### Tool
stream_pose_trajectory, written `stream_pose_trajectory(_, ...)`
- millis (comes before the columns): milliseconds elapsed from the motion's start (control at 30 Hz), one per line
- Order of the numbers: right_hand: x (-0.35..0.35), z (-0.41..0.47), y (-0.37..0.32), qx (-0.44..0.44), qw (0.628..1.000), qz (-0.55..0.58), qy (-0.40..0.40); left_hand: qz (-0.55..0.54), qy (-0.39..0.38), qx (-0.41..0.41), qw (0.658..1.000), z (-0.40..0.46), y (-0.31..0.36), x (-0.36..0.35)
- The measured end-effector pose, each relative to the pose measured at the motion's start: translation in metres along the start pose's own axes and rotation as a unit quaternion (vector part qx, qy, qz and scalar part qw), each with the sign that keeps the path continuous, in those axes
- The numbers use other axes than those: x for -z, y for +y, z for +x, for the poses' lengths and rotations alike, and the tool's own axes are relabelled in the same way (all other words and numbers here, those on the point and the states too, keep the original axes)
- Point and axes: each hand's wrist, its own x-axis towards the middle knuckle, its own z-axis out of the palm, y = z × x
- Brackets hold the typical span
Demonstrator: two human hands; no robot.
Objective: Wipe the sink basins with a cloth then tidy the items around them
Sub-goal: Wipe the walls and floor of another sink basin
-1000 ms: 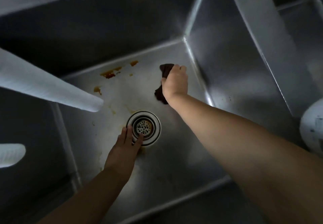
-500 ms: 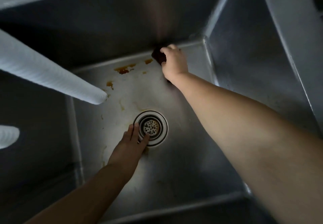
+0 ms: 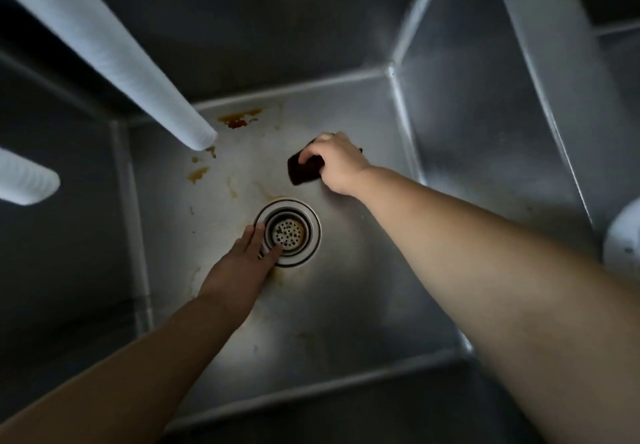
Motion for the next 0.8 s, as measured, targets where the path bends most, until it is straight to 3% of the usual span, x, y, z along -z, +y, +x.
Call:
stream_pose_trajectory(400, -0.044, -0.137, -0.014, -0.061, 0.991, -0.021, -0.114, -0.043, 0.067, 0.002, 0.997, -0.023, -0.005, -0.003)
stream_pose_trajectory(600, -0.059, -0.174, -0.026, -0.009, 0.977, -0.087, -0.195, -0.021, 0.090, 0.004, 0.996, -0.041, -0.016, -0.015)
stream_pose_trajectory(700, -0.055, -0.173, -0.029, -0.014, 0.985, -0.092, -0.146, -0.046, 0.084, 0.028, 0.995, -0.043, -0.030, -0.020)
stream_pose_trajectory(800, -0.054, -0.153, -0.033, -0.090, 0.996, -0.027, -0.001, -0.070, 0.090, 0.049, 0.992, -0.043, -0.043, -0.021)
